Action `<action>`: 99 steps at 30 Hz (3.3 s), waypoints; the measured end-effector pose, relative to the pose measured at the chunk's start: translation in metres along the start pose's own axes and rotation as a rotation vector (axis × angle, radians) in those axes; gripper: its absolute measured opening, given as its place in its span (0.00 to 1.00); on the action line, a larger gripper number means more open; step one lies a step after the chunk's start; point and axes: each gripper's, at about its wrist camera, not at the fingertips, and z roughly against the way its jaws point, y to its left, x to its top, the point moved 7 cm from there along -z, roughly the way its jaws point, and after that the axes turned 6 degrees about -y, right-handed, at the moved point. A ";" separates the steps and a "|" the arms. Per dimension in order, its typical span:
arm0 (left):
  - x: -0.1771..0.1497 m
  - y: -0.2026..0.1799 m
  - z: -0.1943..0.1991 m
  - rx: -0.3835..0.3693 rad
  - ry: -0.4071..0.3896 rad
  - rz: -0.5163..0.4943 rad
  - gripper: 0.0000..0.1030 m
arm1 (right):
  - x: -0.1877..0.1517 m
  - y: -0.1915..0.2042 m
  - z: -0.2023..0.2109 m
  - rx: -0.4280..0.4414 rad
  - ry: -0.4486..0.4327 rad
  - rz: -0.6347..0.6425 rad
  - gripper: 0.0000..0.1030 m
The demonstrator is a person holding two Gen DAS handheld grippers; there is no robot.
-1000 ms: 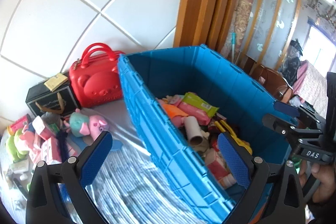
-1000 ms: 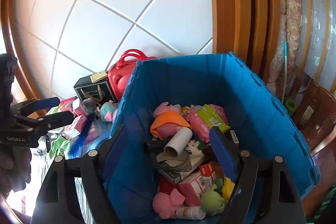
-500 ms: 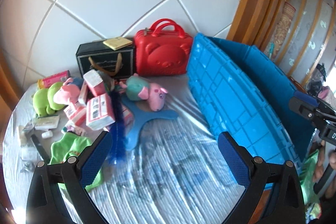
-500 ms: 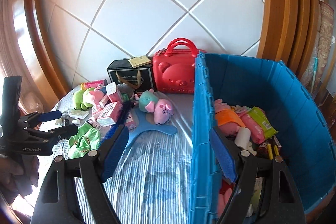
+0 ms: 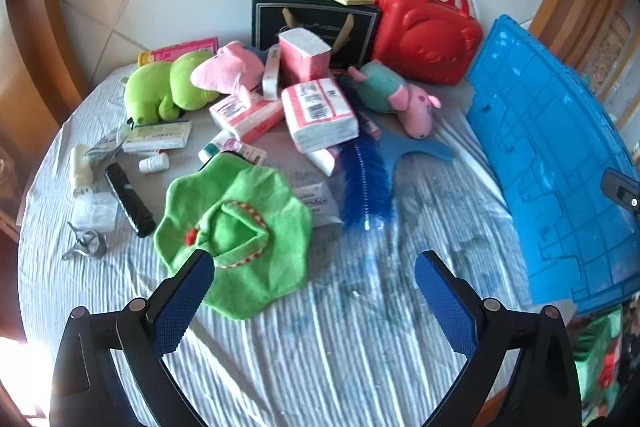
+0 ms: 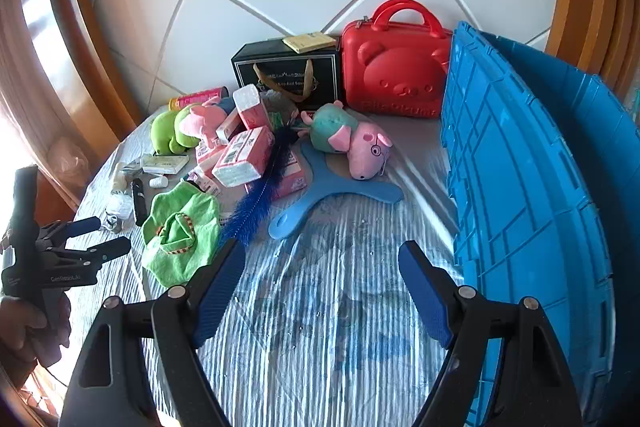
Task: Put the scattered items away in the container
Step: 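Move both tools back toward the green plush and blue brush, then grasp the green plush hat with the left tool while the right tool grasps the blue brush, then lift the green plush with the left tool while the right tool lifts the blue brush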
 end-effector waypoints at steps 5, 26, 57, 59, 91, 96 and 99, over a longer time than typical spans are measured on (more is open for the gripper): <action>-0.017 0.040 -0.046 0.039 0.051 0.030 0.99 | -0.012 0.016 -0.047 0.003 0.063 0.015 0.77; -0.056 0.109 -0.174 0.105 0.163 0.023 0.99 | -0.004 0.093 -0.273 0.093 0.277 0.024 0.77; -0.030 0.097 -0.107 0.016 0.048 0.074 0.24 | -0.020 0.065 -0.234 0.114 0.272 -0.068 0.14; -0.027 0.096 -0.092 0.009 0.031 0.088 0.24 | -0.017 0.064 -0.221 0.115 0.252 -0.065 0.13; -0.005 0.065 0.039 -0.021 -0.137 0.125 0.24 | -0.018 0.022 -0.037 0.134 0.098 -0.124 0.10; 0.004 0.058 0.053 -0.014 -0.161 0.123 0.24 | -0.018 0.012 -0.014 0.147 0.070 -0.138 0.10; 0.009 0.054 0.060 -0.011 -0.168 0.125 0.24 | -0.014 0.007 0.002 0.152 0.046 -0.137 0.10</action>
